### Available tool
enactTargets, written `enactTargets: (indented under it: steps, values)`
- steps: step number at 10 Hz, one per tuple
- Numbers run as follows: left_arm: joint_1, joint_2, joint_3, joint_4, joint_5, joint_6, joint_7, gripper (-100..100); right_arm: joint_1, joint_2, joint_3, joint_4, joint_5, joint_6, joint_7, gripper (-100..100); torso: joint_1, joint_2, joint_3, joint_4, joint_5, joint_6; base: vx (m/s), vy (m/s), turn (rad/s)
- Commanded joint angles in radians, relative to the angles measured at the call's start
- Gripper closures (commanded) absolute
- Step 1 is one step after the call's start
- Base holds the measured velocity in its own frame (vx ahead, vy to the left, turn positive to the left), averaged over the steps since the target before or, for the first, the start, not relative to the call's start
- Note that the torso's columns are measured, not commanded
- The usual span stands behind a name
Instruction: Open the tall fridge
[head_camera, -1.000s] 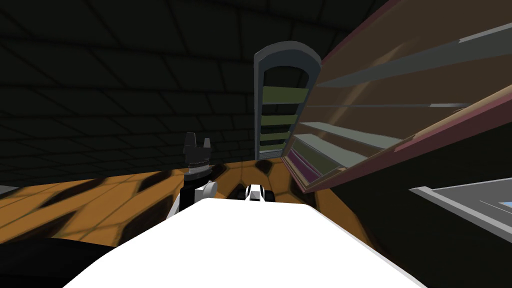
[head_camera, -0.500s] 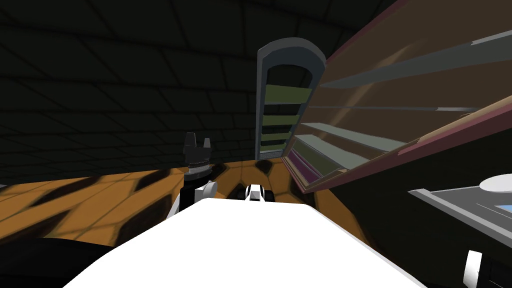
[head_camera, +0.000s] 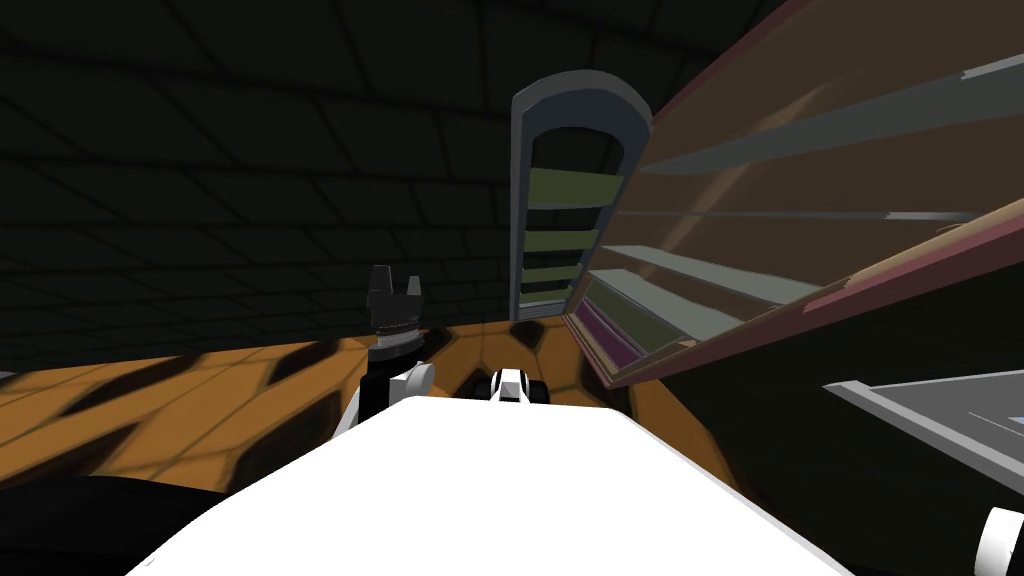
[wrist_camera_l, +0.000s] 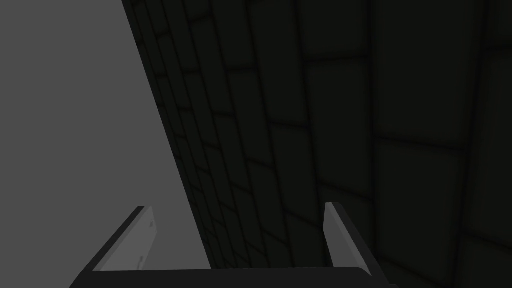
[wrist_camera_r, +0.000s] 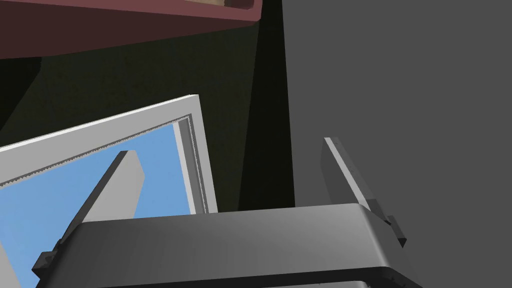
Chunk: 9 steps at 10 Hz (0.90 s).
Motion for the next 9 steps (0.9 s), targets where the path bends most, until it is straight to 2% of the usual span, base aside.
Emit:
enactTargets:
  steps: [1, 3, 4, 5, 9]
  values:
    - [0.000, 0.000, 0.000, 0.000, 0.000, 0.000, 0.000, 0, 0.007, -0.045, -0.021, -0.009, -0.017, 0.054, -0.005, -100, 0.000, 0.000, 0.000, 0.000, 0.000, 0.000, 0.013, -0.008, -0.009]
    - [0.000, 0.000, 0.000, 0.000, 0.000, 0.000, 0.000, 0, 0.011, -0.077, -0.034, -0.012, -0.028, 0.088, -0.008, -100, -0.001, -0.001, 0.000, 0.000, -0.001, 0.000, 0.013, -0.009, -0.008]
    - [0.000, 0.000, 0.000, 0.000, 0.000, 0.000, 0.000, 0, 0.007, -0.070, -0.029, -0.010, -0.025, 0.080, -0.004, -100, -0.001, -0.001, -0.001, 0.000, -0.001, 0.000, 0.000, 0.000, 0.000]
    - [0.000, 0.000, 0.000, 0.000, 0.000, 0.000, 0.000, 0, 0.007, -0.072, -0.029, -0.008, -0.025, 0.081, -0.006, 0, -0.001, -0.001, 0.000, 0.000, -0.001, 0.000, 0.000, 0.000, 0.000]
    - [0.000, 0.000, 0.000, 0.000, 0.000, 0.000, 0.000, 0, 0.007, -0.072, -0.029, -0.008, -0.025, 0.081, -0.006, 0, -0.001, -0.001, -0.001, 0.000, -0.001, 0.000, 0.000, 0.000, 0.000]
